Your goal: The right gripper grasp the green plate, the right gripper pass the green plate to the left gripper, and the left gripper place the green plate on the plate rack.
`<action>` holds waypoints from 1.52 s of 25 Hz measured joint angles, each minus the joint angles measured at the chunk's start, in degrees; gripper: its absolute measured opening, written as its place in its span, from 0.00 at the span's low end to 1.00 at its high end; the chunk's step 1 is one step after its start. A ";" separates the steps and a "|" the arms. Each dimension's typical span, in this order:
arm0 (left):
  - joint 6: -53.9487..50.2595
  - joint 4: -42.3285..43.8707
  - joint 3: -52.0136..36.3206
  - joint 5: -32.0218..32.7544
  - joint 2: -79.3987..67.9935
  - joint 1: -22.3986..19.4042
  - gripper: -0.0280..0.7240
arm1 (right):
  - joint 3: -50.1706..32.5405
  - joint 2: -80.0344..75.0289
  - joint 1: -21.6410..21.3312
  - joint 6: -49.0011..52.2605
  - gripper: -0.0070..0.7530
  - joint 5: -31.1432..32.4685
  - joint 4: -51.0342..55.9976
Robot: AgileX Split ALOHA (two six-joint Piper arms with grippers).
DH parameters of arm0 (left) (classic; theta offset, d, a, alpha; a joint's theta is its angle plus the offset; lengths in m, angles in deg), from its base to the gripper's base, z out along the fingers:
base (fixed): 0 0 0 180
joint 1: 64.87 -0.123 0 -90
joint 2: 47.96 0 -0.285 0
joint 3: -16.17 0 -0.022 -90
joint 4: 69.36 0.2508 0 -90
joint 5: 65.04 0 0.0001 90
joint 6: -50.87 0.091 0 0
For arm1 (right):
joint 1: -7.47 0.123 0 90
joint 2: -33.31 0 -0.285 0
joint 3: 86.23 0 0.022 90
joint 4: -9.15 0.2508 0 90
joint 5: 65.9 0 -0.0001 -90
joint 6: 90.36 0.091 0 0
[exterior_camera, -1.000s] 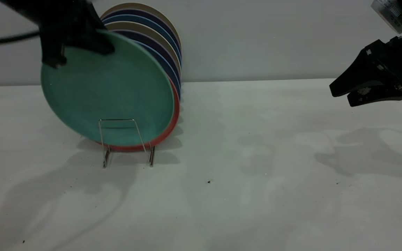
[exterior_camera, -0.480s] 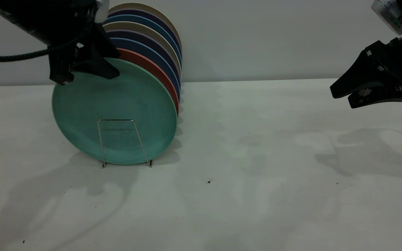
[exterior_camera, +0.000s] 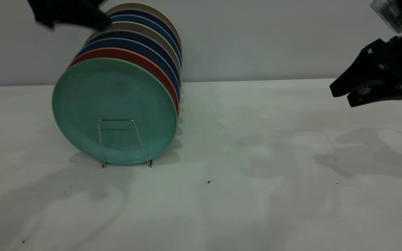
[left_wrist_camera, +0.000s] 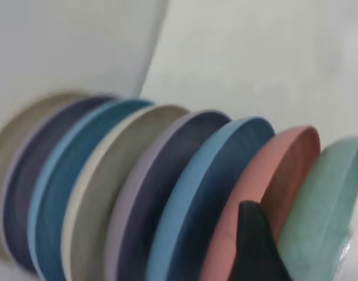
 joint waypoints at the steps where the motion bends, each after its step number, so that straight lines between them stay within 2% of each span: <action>1: -6.65 0.12 0.00 -0.07 0.57 -0.74 0.71 | 1.09 0.48 0.57 2.75 0.76 0.14 -3.76; 4: -32.72 4.38 0.00 1.42 2.29 -4.06 0.71 | 3.87 3.35 3.54 14.35 0.76 0.09 -19.76; 7: -55.12 14.35 0.00 6.25 4.43 -7.53 0.71 | 5.51 8.22 8.01 30.93 0.76 1.22 -37.77; 11: -75.82 26.54 0.00 15.12 8.48 -10.54 0.71 | 5.77 16.40 14.43 50.36 0.76 7.61 -58.49; 15: -80.13 31.55 0.00 24.78 14.32 -11.23 0.71 | 5.77 23.71 19.69 61.71 0.76 16.58 -68.77; 17: -80.03 31.79 -0.29 28.16 17.64 -11.23 0.71 | 5.43 27.10 21.17 64.95 0.76 17.68 -69.86; 21: -79.60 31.85 -5.49 30.00 26.40 -11.23 0.71 | 1.42 36.33 23.30 66.50 0.76 18.12 -68.46; 28: -78.82 31.31 -18.86 31.86 46.62 -11.23 0.71 | -12.77 57.17 25.50 64.25 0.76 19.04 -60.11; 38: -79.17 30.96 -30.35 39.20 78.23 -11.15 0.71 | -27.90 86.24 25.51 56.81 0.76 19.62 -53.57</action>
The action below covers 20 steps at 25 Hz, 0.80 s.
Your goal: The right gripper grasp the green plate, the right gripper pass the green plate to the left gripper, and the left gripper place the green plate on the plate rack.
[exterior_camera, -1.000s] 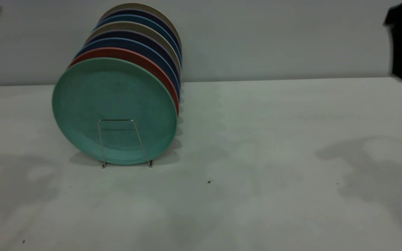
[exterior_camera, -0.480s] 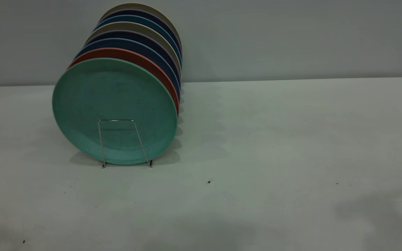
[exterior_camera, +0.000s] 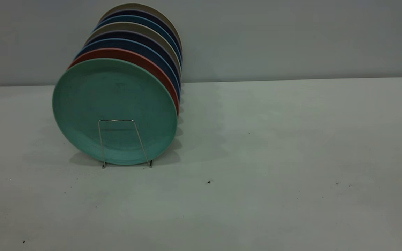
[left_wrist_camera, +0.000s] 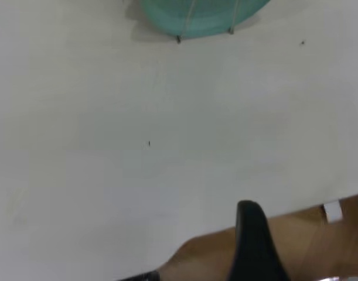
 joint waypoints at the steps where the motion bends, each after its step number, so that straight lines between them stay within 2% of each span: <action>1: -0.35 -0.05 -0.87 0.00 2.52 0.25 0.71 | -1.37 2.38 0.00 -0.78 0.76 0.00 0.46; 7: -0.05 0.76 -7.86 0.11 15.53 0.47 0.71 | -10.01 17.57 0.00 -5.09 0.76 -0.20 1.13; 11: -0.84 3.54 -9.45 0.06 20.19 0.47 0.71 | -16.97 24.63 0.00 -5.42 0.76 -5.09 1.46; 20: -3.47 6.88 -9.84 0.00 20.19 0.49 0.71 | -18.96 30.18 0.00 -5.47 0.76 -5.37 1.34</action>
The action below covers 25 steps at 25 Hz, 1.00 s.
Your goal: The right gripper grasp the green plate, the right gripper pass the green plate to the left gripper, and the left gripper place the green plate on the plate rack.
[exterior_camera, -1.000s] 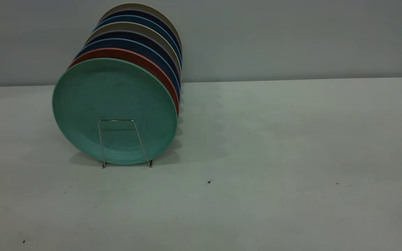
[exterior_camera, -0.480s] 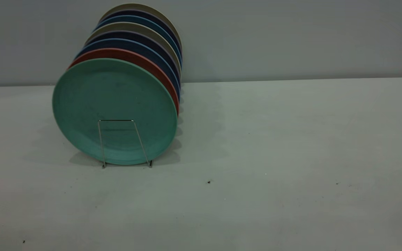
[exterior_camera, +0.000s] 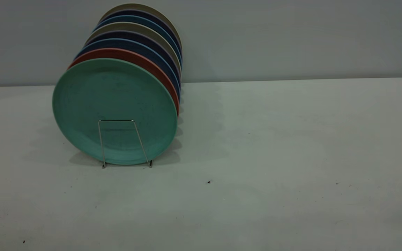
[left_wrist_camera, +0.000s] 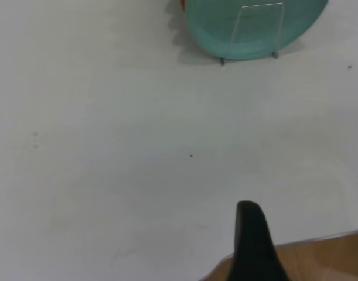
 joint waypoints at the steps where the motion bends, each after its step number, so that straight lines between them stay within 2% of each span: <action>1: 0.00 0.49 -0.07 -0.06 0.00 0.27 0.71 | 0.00 0.00 0.00 0.06 0.76 0.00 -0.06; 10: -1.98 3.06 -0.61 -1.82 0.00 3.34 0.71 | 0.00 0.00 0.00 0.10 0.76 0.00 -0.16; 25: -1.63 2.69 -1.56 -1.63 0.32 4.00 0.71 | 0.00 0.00 0.00 0.10 0.76 0.00 -0.16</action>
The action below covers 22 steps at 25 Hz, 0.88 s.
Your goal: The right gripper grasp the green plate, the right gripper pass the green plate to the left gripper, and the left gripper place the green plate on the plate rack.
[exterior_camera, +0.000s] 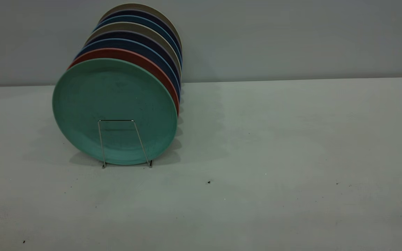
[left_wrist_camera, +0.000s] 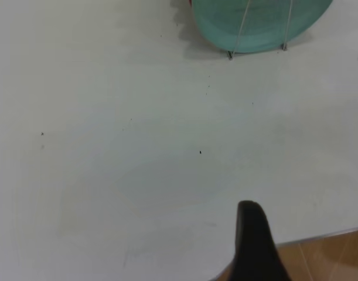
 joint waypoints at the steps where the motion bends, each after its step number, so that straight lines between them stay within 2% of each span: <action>1: 0.00 0.00 -0.05 0.05 0.00 0.00 0.71 | 0.00 0.00 0.00 0.02 0.76 0.00 0.00; 4: 0.00 -0.04 -0.05 0.05 0.00 0.00 0.71 | 0.00 1.02 -0.70 0.02 0.76 0.00 0.00; 13: 0.00 -0.04 -0.05 0.05 0.00 0.00 0.71 | 0.00 6.45 -14.34 0.02 0.76 0.04 0.21; 17: 0.00 -0.04 -0.05 0.05 0.00 0.00 0.71 | 0.00 6.45 -16.66 0.02 0.76 0.04 0.21; 22: 0.00 -0.04 -0.05 0.05 0.00 0.06 0.71 | 0.00 6.45 -16.92 0.02 0.76 0.04 0.21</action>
